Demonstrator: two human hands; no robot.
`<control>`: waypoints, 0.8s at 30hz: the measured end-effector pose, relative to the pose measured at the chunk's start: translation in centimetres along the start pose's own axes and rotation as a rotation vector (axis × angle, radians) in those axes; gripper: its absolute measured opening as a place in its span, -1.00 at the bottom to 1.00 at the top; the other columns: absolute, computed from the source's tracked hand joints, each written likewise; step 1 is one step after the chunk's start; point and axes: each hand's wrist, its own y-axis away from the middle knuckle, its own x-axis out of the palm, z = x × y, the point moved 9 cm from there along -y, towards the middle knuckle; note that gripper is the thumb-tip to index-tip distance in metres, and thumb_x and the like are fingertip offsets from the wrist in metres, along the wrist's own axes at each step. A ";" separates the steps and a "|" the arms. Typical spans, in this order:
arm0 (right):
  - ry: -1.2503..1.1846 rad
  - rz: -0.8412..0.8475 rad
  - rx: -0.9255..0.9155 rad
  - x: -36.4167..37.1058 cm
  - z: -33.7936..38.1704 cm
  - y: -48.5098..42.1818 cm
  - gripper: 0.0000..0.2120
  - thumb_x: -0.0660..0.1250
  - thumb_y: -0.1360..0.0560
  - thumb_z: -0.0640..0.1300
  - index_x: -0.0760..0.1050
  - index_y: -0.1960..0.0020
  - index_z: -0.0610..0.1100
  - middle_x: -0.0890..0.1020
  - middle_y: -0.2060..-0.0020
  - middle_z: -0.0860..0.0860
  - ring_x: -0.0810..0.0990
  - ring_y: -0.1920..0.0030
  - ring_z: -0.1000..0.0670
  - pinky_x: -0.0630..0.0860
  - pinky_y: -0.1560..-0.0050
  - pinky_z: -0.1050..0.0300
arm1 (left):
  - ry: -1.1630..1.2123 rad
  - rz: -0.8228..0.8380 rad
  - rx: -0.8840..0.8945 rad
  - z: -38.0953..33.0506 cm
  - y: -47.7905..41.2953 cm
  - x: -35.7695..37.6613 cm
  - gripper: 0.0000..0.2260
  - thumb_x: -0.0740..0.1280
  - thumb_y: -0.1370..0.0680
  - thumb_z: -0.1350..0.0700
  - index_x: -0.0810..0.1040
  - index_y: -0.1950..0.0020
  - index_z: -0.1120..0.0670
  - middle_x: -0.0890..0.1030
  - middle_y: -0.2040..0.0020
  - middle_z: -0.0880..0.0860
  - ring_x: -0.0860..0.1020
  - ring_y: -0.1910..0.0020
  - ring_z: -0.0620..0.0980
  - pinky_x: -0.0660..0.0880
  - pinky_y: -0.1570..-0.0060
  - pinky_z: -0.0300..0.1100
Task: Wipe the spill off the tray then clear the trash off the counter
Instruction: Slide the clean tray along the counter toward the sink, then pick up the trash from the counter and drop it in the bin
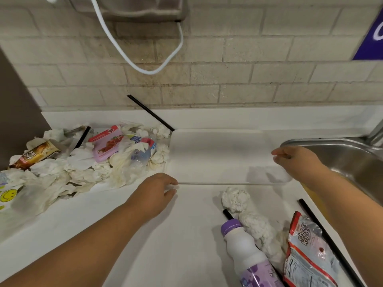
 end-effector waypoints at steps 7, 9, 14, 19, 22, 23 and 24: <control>-0.004 0.009 -0.111 -0.3 4.8 6.0 -0.88 0.29 -0.54 -0.08 0.57 -0.03 0.06 0.59 0.08 0.11 0.50 0.07 0.07 0.34 0.04 0.20 | 0.159 0.002 -0.001 0.2 3.5 -0.5 -0.83 0.29 -0.56 0.01 0.58 -0.13 -0.10 0.54 -0.13 -0.18 0.49 -0.09 -0.21 0.31 -0.06 -0.40; 0.003 0.019 -0.104 0.0 5.5 7.8 -0.89 0.29 -0.54 -0.07 0.56 -0.02 0.09 0.59 0.08 0.12 0.51 0.10 0.10 0.36 0.10 0.20 | 0.207 0.004 -0.016 0.7 4.4 -0.8 -0.83 0.30 -0.55 -0.01 0.58 -0.12 -0.10 0.55 -0.12 -0.18 0.50 -0.09 -0.22 0.32 -0.05 -0.42; 0.032 0.034 -0.097 1.1 7.4 11.9 -0.88 0.28 -0.55 -0.06 0.55 -0.03 0.11 0.57 0.13 0.18 0.50 0.16 0.19 0.35 0.24 0.32 | 0.257 0.045 0.010 1.7 6.5 -1.4 -0.83 0.31 -0.55 0.00 0.59 -0.12 -0.12 0.56 -0.08 -0.22 0.50 -0.04 -0.30 0.29 0.07 -0.64; 0.056 0.017 -0.066 2.7 8.3 14.9 -0.89 0.29 -0.54 -0.05 0.54 -0.01 0.13 0.57 0.11 0.18 0.49 0.16 0.20 0.35 0.20 0.33 | 0.282 0.089 0.037 3.1 8.3 -2.1 -0.85 0.31 -0.55 0.00 0.59 -0.09 -0.13 0.58 -0.05 -0.23 0.53 -0.04 -0.28 0.33 0.04 -0.59; 0.077 0.013 -0.013 3.8 8.3 16.3 -0.88 0.29 -0.54 -0.03 0.54 -0.03 0.14 0.57 0.09 0.18 0.52 0.17 0.18 0.39 0.20 0.29 | 0.331 0.119 0.039 3.9 9.2 -2.4 -0.87 0.32 -0.55 0.03 0.60 -0.06 -0.14 0.59 -0.04 -0.23 0.54 -0.03 -0.29 0.35 0.03 -0.56; 0.082 0.014 0.000 4.3 8.2 16.8 -0.87 0.28 -0.54 -0.02 0.54 -0.05 0.14 0.56 0.07 0.17 0.54 0.16 0.16 0.42 0.19 0.29 | 0.344 0.132 0.046 4.1 9.4 -2.4 -0.87 0.32 -0.55 0.03 0.59 -0.05 -0.16 0.60 -0.03 -0.23 0.54 -0.02 -0.29 0.37 0.02 -0.55; 0.090 0.005 0.007 4.7 8.2 17.4 -0.85 0.28 -0.54 -0.02 0.55 -0.07 0.12 0.57 0.04 0.15 0.54 0.15 0.15 0.45 0.17 0.28 | 0.349 0.148 0.058 4.2 9.7 -2.4 -0.87 0.32 -0.55 0.02 0.59 -0.04 -0.17 0.60 -0.02 -0.23 0.54 -0.01 -0.29 0.38 0.03 -0.54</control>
